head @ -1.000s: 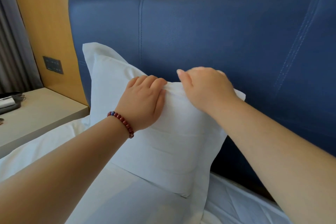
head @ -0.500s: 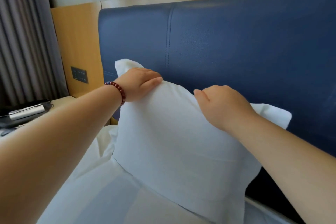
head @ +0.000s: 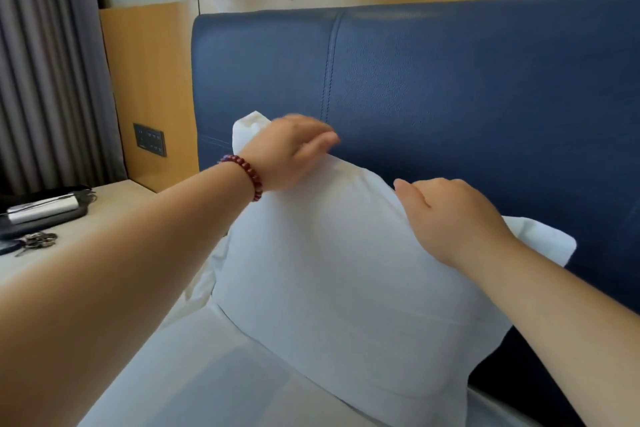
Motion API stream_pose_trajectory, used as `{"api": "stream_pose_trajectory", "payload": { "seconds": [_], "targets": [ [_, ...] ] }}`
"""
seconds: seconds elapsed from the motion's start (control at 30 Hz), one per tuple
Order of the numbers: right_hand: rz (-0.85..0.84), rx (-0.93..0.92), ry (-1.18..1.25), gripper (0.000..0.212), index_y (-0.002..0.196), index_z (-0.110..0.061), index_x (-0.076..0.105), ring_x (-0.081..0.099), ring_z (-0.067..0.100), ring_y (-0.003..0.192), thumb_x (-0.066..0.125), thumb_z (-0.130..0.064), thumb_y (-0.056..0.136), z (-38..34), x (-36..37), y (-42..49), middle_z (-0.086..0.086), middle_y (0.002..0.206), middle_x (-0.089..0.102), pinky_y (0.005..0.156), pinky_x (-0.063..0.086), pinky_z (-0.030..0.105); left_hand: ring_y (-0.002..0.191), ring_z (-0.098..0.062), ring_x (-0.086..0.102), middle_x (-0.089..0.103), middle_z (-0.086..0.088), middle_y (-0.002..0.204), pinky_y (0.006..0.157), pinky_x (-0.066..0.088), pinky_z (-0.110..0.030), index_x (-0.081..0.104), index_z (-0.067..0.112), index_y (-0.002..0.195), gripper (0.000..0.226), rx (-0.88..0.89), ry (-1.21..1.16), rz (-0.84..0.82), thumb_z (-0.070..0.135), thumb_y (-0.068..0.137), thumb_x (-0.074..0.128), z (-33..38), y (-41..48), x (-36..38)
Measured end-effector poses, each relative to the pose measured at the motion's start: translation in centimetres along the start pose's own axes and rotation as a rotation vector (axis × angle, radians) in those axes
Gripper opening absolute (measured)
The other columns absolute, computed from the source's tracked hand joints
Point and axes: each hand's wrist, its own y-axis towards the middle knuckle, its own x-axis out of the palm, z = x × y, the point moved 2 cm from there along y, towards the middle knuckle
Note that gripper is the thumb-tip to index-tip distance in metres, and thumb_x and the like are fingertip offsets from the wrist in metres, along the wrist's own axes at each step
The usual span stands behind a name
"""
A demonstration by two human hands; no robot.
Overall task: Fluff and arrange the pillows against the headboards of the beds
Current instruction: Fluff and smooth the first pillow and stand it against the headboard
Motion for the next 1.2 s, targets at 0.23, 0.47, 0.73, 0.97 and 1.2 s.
{"api": "stream_pose_trajectory", "payload": {
  "seconds": [0.23, 0.47, 0.73, 0.97, 1.2],
  "targets": [
    [-0.021, -0.028, -0.044, 0.055, 0.053, -0.016, 0.034, 0.040, 0.024, 0.060, 0.027, -0.037, 0.103, -0.3, 0.6, 0.1, -0.002, 0.053, 0.041, 0.055, 0.029, 0.035, 0.129, -0.028, 0.045, 0.057, -0.004, 0.137, 0.114, 0.027, -0.043, 0.059, 0.019, 0.130, 0.049, -0.504, 0.404, -0.246, 0.039, 0.104, 0.022, -4.5, -0.3, -0.4],
    [-0.019, 0.008, -0.042, 0.053, 0.060, -0.019, 0.041, 0.049, 0.027, 0.072, 0.022, -0.041, 0.103, 2.0, 1.3, 0.3, -0.006, 0.060, 0.048, 0.062, 0.035, 0.037, 0.108, -0.023, 0.056, 0.066, 0.001, 0.116, 0.097, 0.040, -0.037, 0.065, 0.019, 0.118, 0.046, 0.147, 0.093, -0.105, 0.043, 0.100, 0.030, 7.1, -1.7, 4.1],
    [0.169, 0.070, -0.156, 0.051, 0.123, -0.019, 0.059, 0.053, 0.028, 0.103, 0.028, -0.050, 0.098, 7.4, 2.3, -2.2, 0.002, 0.109, 0.062, 0.093, 0.037, 0.041, 0.146, -0.017, 0.022, 0.035, 0.006, 0.155, 0.121, 0.006, -0.036, 0.039, 0.032, 0.147, 0.066, -0.254, 0.159, -0.050, 0.059, 0.093, 0.012, 4.9, -4.2, 7.5],
    [0.221, 0.127, 0.125, 0.068, 0.156, -0.019, 0.012, -0.009, 0.021, 0.151, 0.027, -0.052, 0.098, 6.3, 5.1, -8.1, 0.003, 0.164, 0.000, 0.121, -0.002, 0.036, 0.149, -0.011, -0.013, -0.007, 0.012, 0.162, 0.119, -0.010, -0.034, 0.004, 0.039, 0.154, 0.062, -0.547, -0.019, 0.029, 0.058, 0.096, 0.015, 6.9, -11.5, 9.5],
    [0.159, 0.538, 0.997, 0.103, 0.155, -0.036, -0.001, 0.031, 0.006, 0.142, 0.069, -0.051, 0.080, 5.6, 8.9, -13.7, -0.009, 0.160, 0.025, 0.119, 0.024, 0.034, 0.139, -0.015, 0.032, 0.032, 0.008, 0.154, 0.115, 0.023, -0.035, 0.035, 0.023, 0.147, 0.052, -1.477, -0.930, 0.493, 0.045, 0.100, 0.038, 14.0, -19.2, 10.4]
  ]
}}
